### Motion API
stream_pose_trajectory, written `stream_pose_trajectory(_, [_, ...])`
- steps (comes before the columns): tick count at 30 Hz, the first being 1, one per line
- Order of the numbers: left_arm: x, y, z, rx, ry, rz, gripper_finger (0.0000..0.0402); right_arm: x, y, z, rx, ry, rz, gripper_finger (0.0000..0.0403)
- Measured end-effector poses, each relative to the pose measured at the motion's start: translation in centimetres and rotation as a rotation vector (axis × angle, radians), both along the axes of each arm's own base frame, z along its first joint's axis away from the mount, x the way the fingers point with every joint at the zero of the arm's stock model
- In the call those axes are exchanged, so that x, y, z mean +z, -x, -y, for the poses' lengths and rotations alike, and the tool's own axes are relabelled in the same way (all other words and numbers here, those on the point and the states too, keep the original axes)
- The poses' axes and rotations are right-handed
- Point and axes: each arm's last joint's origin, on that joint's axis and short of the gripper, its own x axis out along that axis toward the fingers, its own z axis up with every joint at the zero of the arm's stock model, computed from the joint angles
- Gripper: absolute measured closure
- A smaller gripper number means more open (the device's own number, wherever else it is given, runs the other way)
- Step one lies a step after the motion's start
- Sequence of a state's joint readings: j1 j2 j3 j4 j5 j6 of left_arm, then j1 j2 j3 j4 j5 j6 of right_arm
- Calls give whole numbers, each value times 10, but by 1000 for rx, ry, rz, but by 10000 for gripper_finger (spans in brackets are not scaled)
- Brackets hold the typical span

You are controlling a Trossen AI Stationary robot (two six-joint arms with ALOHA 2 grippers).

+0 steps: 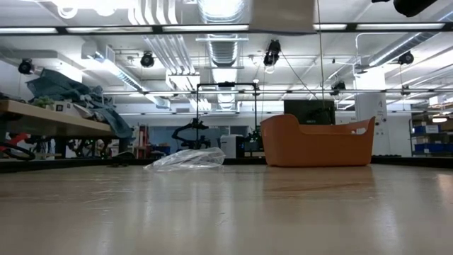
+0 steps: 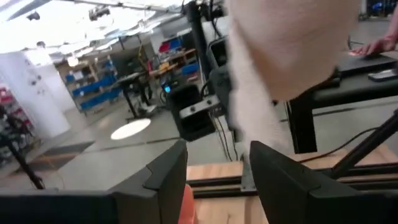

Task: Roll bandage
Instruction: Roll the brown bandage

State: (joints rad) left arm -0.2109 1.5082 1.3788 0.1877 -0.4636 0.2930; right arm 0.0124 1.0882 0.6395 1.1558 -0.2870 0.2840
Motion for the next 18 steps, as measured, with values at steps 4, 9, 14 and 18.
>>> stream_pose_trajectory(4, [-2, -3, 3, -93, 3, 0, 227, 0, 0, 0, -4, 3, 2, 376])
stream_pose_trajectory(9, [-3, -8, 5, -130, 12, 41, 229, 0, 0, 0, -9, 2, 3, 376])
stream_pose_trajectory(14, [-4, -6, 3, -77, -14, 5, 245, -1, -1, 1, -24, -11, -4, 376])
stream_pose_trajectory(18, [3, 8, -1, 47, -34, -37, 251, -2, -2, 1, -24, -10, -21, 376])
